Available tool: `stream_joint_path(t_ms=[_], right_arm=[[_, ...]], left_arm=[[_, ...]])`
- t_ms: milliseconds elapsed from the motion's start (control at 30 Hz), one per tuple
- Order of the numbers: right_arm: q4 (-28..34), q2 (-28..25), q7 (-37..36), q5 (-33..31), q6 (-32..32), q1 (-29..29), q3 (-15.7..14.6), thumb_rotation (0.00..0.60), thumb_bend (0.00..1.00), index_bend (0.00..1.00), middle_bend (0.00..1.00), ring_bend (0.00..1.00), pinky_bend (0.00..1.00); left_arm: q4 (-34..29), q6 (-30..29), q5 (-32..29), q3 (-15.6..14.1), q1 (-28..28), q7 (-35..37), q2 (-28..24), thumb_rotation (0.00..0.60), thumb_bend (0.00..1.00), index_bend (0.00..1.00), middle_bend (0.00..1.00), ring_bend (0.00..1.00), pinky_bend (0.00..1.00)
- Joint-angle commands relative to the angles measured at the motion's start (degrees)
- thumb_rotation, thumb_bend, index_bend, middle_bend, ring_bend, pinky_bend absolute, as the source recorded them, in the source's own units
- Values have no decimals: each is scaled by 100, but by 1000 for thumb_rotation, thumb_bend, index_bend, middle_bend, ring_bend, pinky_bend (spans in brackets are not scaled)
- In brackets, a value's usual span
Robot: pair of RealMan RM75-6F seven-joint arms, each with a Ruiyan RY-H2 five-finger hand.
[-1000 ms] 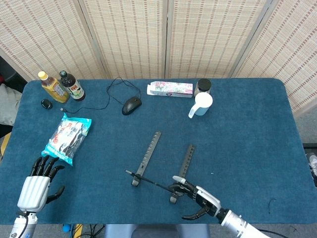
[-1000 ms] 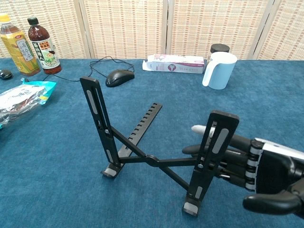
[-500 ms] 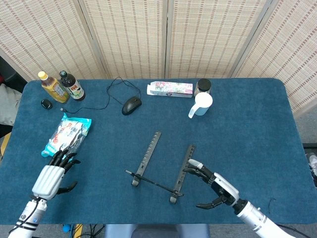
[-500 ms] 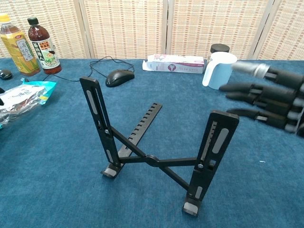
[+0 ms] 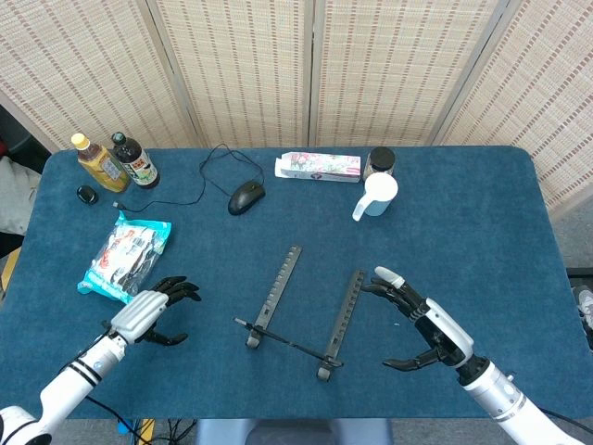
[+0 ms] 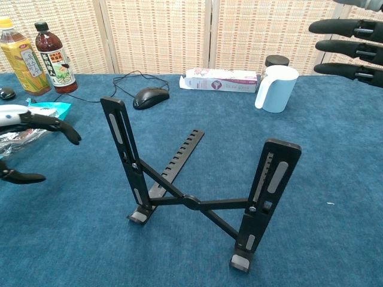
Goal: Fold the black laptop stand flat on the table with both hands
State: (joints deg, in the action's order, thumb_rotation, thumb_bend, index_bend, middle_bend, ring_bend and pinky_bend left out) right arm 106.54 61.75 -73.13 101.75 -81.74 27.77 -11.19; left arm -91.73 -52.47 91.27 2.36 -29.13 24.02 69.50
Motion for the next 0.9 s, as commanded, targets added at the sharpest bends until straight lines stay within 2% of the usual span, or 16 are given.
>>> stream_joint_path(t_ms=[33, 300, 500, 900], right_arm=[[8, -9, 7, 2, 20, -30, 1, 600, 0, 0, 197, 15, 84], [8, -40, -29, 31, 52, -124, -1, 600, 0, 0, 197, 15, 85], [-35, -28, -81, 36, 45, -208, 3, 600, 0, 0, 197, 15, 85], [-28, -26, -46, 39, 67, -318, 34, 600, 0, 0, 197, 15, 84]], left_arm=[[366, 287, 186, -6, -449, 906, 335, 600, 221, 263, 203, 92, 32], [908, 100, 478, -186, -736, 1885, 827, 600, 221, 318, 244, 119, 52], [1292, -344, 670, -353, -704, 1868, 1194, 600, 221, 332, 245, 119, 55], [1559, -664, 730, -617, -763, 2257, 1546, 600, 221, 332, 245, 119, 56]])
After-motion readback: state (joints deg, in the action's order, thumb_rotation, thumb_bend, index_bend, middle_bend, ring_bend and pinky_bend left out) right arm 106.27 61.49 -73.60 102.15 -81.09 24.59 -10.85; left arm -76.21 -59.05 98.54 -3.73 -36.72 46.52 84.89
